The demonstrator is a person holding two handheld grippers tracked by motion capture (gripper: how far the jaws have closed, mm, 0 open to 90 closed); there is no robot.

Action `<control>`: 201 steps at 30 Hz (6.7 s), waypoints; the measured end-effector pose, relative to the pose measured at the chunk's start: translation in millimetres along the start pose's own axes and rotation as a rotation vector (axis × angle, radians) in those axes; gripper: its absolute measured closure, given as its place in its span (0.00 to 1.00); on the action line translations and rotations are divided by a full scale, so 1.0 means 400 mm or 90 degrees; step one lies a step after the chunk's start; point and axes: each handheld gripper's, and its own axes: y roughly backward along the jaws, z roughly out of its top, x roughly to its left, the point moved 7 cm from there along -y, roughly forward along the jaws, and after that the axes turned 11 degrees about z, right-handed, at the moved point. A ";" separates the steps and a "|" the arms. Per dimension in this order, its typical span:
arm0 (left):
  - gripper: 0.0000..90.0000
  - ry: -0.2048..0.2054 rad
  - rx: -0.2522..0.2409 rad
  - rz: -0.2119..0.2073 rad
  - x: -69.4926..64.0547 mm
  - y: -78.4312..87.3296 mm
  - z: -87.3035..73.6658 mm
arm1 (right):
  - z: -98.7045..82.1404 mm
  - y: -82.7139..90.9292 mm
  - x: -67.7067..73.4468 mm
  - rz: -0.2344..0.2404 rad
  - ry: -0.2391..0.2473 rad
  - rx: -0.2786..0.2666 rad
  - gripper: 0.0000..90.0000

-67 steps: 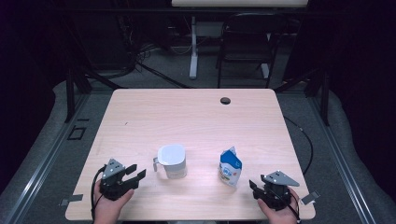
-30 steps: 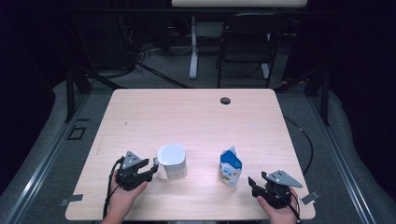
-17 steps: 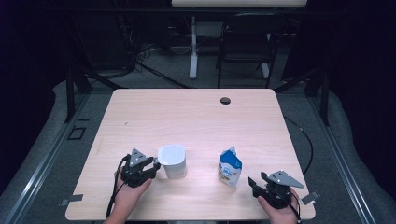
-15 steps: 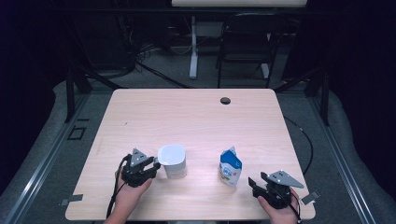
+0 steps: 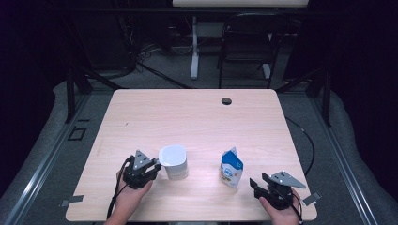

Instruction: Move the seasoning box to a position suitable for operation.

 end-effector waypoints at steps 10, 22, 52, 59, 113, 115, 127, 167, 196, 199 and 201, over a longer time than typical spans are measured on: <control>0.79 -0.009 -0.016 -0.007 -0.012 0.015 -0.006 | 0.000 -0.001 0.002 0.004 0.000 0.000 0.50; 0.80 -0.042 -0.017 -0.031 -0.043 0.050 -0.025 | -0.001 -0.004 0.007 0.012 0.001 0.003 0.51; 0.79 -0.057 -0.024 -0.092 -0.087 0.083 -0.054 | 0.019 0.034 0.049 0.035 0.020 0.024 0.54; 0.75 -0.036 -0.015 -0.121 -0.081 0.087 -0.056 | 0.024 0.048 0.060 0.013 0.028 0.052 0.57; 0.69 -0.006 -0.041 -0.145 -0.020 0.197 0.028 | 0.217 -0.087 0.377 0.205 0.180 0.043 0.75; 0.70 -0.003 -0.038 -0.153 -0.025 0.195 0.030 | 0.215 -0.090 0.379 0.207 0.180 0.042 0.75; 0.71 -0.009 -0.036 -0.180 -0.034 0.185 0.039 | 0.182 -0.107 0.384 0.207 0.191 0.057 0.76; 1.00 -0.050 -0.041 -0.163 -0.108 0.174 0.100 | 0.164 -0.091 0.362 0.192 0.188 0.047 1.00; 1.00 -0.060 -0.056 -0.161 -0.093 0.180 0.074 | 0.155 -0.116 0.379 0.216 0.184 0.049 1.00; 1.00 -0.061 -0.054 -0.162 -0.092 0.181 0.073 | 0.153 -0.119 0.381 0.221 0.185 0.053 1.00; 1.00 -0.056 -0.054 -0.159 -0.091 0.181 0.072 | 0.150 -0.123 0.383 0.225 0.186 0.056 1.00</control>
